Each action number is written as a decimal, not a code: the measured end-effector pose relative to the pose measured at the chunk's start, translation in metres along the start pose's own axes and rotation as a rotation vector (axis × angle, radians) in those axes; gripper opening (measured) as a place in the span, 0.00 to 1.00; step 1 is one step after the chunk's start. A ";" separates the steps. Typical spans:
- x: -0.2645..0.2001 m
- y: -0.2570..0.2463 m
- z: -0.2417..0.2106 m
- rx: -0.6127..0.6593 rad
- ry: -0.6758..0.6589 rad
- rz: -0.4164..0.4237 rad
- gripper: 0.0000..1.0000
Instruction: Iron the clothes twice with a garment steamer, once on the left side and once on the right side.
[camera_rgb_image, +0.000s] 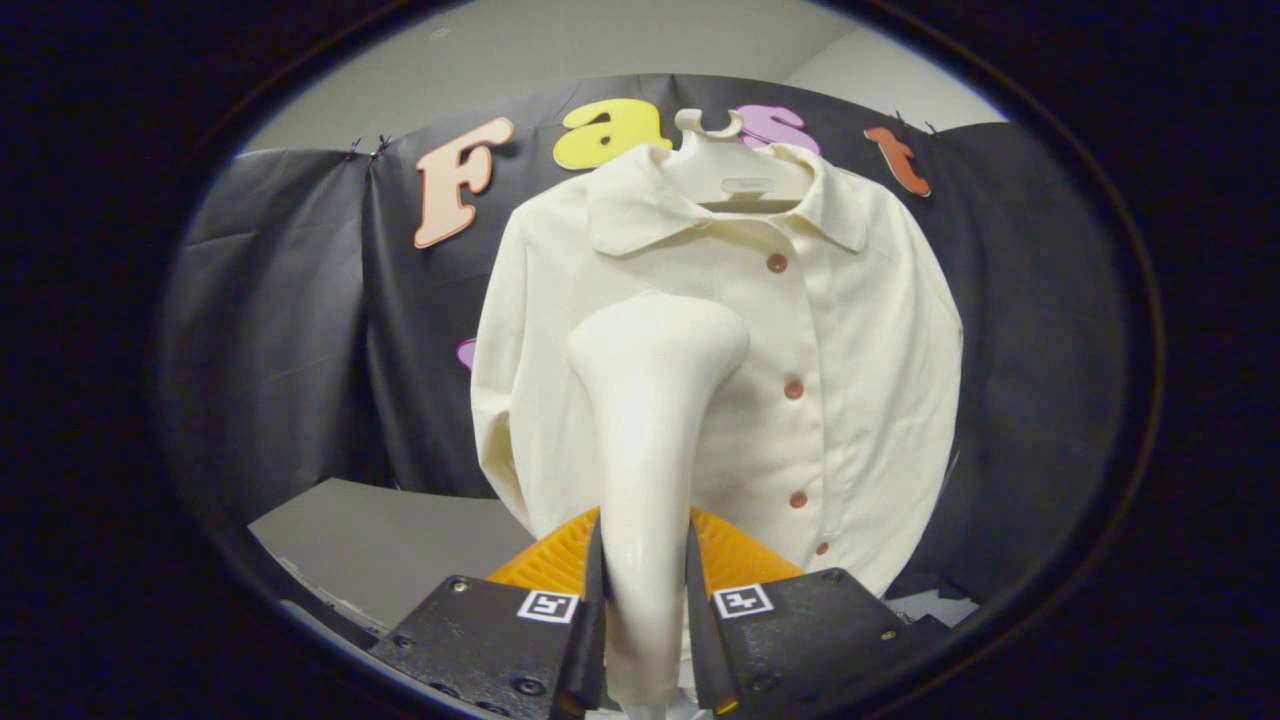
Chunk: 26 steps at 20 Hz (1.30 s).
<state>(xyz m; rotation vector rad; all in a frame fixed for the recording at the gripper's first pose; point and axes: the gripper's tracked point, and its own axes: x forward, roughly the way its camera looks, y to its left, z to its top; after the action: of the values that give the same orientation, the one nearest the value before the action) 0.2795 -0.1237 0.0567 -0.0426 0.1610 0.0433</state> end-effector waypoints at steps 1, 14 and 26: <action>0.002 0.001 -0.009 0.000 0.013 0.008 0.35; -0.013 -0.012 -0.164 0.005 0.171 0.046 0.35; -0.020 -0.023 -0.278 0.031 0.293 0.039 0.35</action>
<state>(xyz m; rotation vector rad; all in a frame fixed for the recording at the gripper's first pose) 0.2165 -0.1601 -0.2138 -0.0148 0.4556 0.0734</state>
